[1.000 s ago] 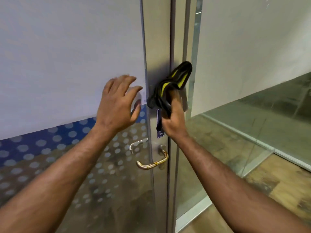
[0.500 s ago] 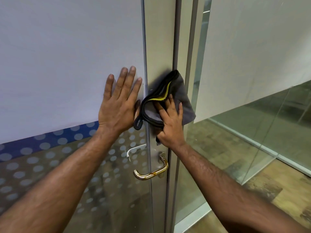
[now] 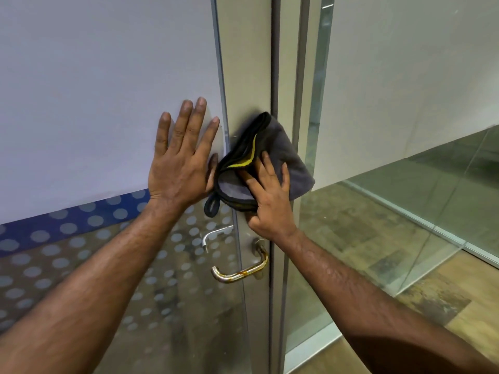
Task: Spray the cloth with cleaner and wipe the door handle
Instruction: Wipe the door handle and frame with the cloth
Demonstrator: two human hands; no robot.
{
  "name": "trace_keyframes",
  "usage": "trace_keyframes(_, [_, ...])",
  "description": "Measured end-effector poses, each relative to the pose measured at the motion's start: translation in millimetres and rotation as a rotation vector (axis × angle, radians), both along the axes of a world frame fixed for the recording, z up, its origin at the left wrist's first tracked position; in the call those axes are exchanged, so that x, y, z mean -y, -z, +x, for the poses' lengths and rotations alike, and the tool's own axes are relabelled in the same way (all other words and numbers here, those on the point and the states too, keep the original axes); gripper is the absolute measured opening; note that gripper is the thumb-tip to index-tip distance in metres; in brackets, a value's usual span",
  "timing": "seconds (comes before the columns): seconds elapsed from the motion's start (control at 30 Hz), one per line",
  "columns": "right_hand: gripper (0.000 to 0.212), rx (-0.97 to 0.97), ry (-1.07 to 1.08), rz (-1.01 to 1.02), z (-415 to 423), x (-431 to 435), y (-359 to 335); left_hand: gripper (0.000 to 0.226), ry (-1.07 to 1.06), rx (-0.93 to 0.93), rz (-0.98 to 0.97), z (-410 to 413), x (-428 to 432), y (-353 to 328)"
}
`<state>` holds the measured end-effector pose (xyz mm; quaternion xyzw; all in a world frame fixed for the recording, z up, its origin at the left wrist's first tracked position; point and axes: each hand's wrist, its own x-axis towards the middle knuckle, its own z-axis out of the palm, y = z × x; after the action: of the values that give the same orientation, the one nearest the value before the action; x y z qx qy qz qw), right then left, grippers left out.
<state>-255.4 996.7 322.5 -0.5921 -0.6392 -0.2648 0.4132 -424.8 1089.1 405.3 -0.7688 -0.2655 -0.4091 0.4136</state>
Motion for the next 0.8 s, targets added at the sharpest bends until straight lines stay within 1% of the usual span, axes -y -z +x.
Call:
trace_keyframes(0.07, [0.078,0.063,0.021,-0.039,6,4,8,0.063,-0.008,0.003,0.009,0,1,-1])
trace_keyframes(0.1, [0.079,0.059,0.033,-0.046,9,5,9,0.063,-0.008,0.005,0.011,0,1,-2])
trace_keyframes(0.27, [0.078,-0.095,0.095,0.01,-1,-1,-15,0.058,0.008,0.023,0.022,-1,1,-1])
trace_keyframes(0.4, [0.1,-0.022,0.069,0.02,-3,-7,-13,0.056,0.008,0.024,0.041,-1,-1,0])
trace_keyframes(0.53, [0.1,0.103,0.076,-0.017,16,3,13,0.06,-0.014,0.015,0.028,0,-1,2])
trace_keyframes(0.63, [0.105,0.059,0.096,-0.017,21,5,20,0.06,-0.023,0.019,0.034,-1,-1,2])
trace_keyframes(0.8, [0.091,-0.001,0.076,0.068,11,-9,-7,0.059,-0.011,0.022,0.045,0,-3,3])
